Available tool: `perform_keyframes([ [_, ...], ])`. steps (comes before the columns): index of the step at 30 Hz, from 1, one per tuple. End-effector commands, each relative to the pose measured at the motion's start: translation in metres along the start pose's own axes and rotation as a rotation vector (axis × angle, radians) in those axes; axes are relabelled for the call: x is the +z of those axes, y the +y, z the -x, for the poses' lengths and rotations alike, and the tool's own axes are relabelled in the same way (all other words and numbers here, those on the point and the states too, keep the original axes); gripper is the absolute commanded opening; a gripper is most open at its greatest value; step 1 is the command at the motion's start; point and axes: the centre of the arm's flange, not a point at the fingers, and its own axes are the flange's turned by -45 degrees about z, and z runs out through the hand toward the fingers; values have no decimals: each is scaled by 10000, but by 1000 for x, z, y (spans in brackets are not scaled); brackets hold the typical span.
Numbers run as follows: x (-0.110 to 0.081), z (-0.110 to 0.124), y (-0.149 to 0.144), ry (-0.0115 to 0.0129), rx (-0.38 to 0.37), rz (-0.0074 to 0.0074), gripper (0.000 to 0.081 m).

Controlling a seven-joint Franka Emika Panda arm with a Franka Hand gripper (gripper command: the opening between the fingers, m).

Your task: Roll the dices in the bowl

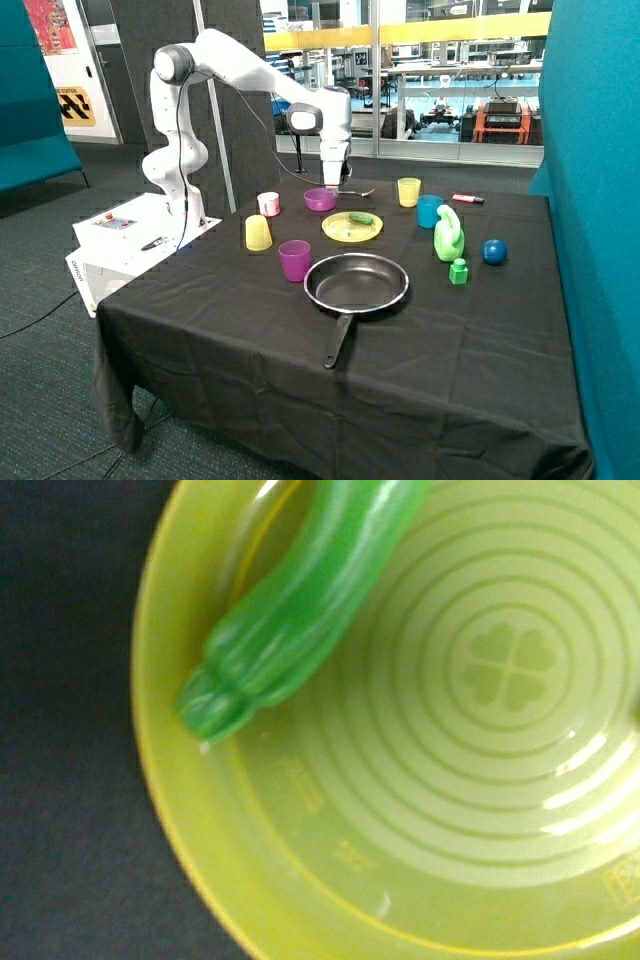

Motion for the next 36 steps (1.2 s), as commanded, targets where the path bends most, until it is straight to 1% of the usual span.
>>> perform_keyframes([
  [1,19,-7,17,0,816,-5,443],
  [4,26,-11,18,0,971,-5,479],
  [6,29,-14,21,0,1070,-5,485],
  [14,35,-23,34,0,1364,-5,460],
  [15,35,-23,35,0,1507,-5,457],
  [17,38,-22,39,0,1453,-5,448],
  [24,50,-17,53,0,1786,-5,413],
  [36,64,-18,58,0,1810,-5,388],
])
